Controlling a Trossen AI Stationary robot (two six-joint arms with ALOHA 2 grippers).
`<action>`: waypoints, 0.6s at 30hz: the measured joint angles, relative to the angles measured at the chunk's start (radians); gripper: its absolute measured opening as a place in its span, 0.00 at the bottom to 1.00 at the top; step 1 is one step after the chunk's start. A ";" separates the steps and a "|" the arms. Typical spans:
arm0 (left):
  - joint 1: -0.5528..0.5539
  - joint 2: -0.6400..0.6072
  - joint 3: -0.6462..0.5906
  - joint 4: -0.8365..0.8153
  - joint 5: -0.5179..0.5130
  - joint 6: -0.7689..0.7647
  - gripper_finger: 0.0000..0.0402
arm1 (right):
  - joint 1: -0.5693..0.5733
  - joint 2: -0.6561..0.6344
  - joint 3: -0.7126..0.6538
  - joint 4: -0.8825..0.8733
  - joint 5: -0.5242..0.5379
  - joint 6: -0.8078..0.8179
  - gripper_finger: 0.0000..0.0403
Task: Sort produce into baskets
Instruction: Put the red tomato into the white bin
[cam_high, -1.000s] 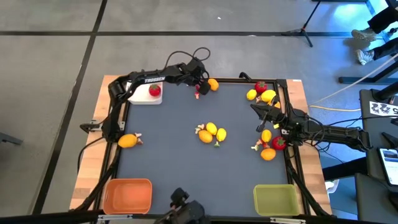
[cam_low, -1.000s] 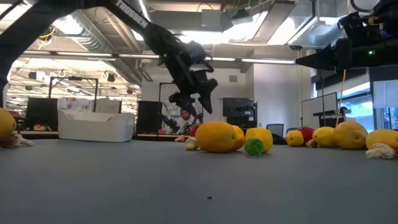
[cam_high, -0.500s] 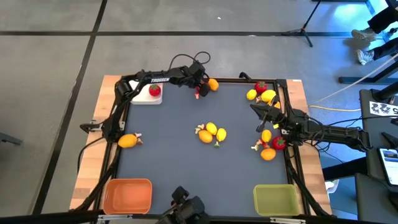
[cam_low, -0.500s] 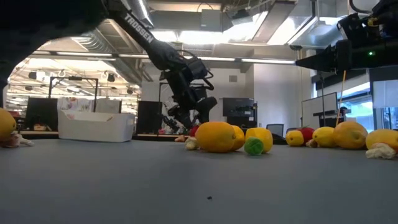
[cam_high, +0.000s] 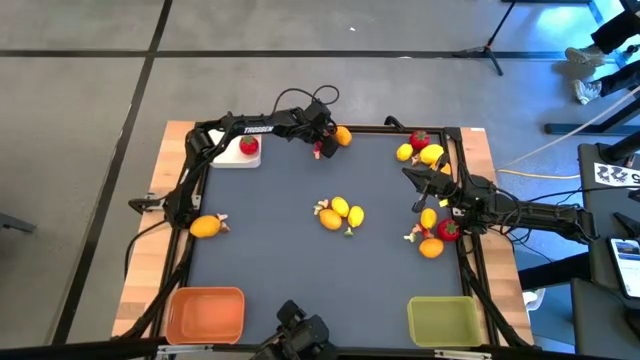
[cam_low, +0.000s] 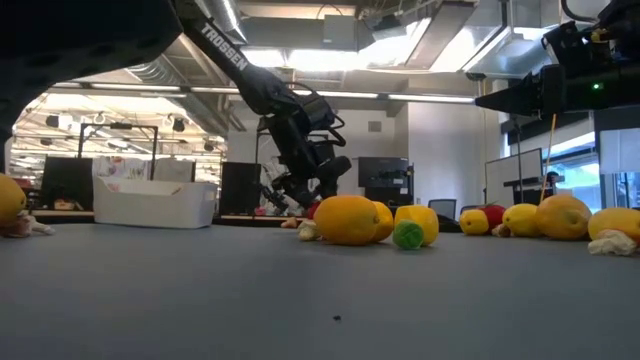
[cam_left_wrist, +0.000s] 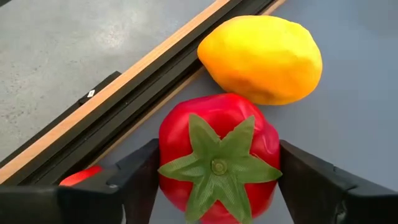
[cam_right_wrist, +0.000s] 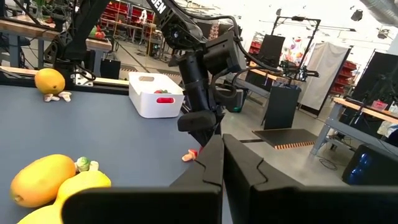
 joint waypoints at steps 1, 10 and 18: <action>0.000 0.000 0.000 0.000 0.000 0.000 0.68 | 0.000 0.000 0.000 0.000 0.000 0.000 0.01; -0.006 -0.032 -0.002 -0.030 -0.011 -0.017 0.69 | 0.000 0.000 0.000 -0.008 0.000 0.000 0.01; -0.015 -0.153 -0.002 -0.176 -0.029 -0.002 0.69 | 0.000 0.000 0.000 -0.009 0.000 0.000 0.01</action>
